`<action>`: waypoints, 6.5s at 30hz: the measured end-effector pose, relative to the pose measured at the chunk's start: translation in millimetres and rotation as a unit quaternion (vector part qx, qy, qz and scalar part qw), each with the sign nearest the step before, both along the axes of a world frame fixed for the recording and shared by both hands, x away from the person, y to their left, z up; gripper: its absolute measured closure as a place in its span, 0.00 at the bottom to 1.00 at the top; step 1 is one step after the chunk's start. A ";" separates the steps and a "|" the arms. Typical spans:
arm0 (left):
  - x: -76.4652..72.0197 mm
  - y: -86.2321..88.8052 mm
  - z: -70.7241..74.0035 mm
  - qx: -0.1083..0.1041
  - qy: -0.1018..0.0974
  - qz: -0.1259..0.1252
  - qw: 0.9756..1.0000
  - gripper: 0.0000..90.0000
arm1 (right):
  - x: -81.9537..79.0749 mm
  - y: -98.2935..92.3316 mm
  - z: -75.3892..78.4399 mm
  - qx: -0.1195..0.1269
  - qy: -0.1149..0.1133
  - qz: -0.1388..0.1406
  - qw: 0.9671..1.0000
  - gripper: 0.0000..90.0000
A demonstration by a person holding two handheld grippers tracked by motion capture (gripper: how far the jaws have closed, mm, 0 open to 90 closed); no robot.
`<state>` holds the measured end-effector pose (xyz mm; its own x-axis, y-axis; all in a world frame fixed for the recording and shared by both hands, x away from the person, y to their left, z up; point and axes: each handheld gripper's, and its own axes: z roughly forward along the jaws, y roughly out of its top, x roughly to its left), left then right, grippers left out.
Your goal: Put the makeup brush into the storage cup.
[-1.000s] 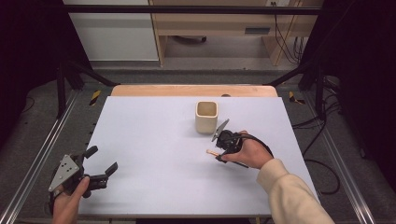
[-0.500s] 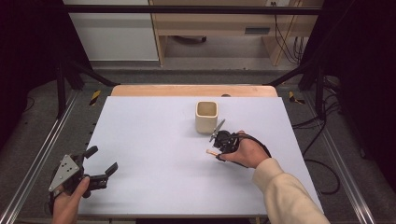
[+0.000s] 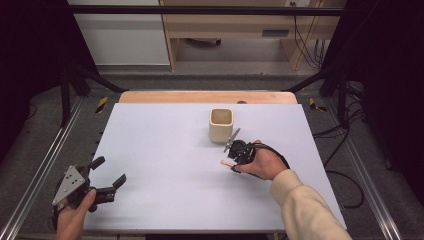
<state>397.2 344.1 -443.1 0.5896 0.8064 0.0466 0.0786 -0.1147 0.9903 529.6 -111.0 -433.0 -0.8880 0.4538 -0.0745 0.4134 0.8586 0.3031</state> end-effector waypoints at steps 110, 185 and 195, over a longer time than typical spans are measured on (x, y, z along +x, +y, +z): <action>0.0 -3.6 -1.0 0.017 0.002 0.000 1.000 0.03 | -16.5 -36.5 33.3 0.077 -0.036 -0.029 0.996 0.93; -0.5 -2.5 -1.7 0.022 0.000 0.015 1.000 0.03 | -22.7 -45.5 58.9 0.370 -0.258 -0.130 0.883 0.93; -0.5 -1.2 -1.0 0.019 -0.002 0.016 1.000 0.03 | -8.8 -42.1 73.0 0.359 -0.271 -0.126 0.884 0.93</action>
<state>396.7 342.9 -444.1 0.5631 0.8226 0.0793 0.0798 -0.1496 0.9855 520.8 -153.1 -360.0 -0.6742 0.7350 -0.0716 0.1906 0.2669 0.9447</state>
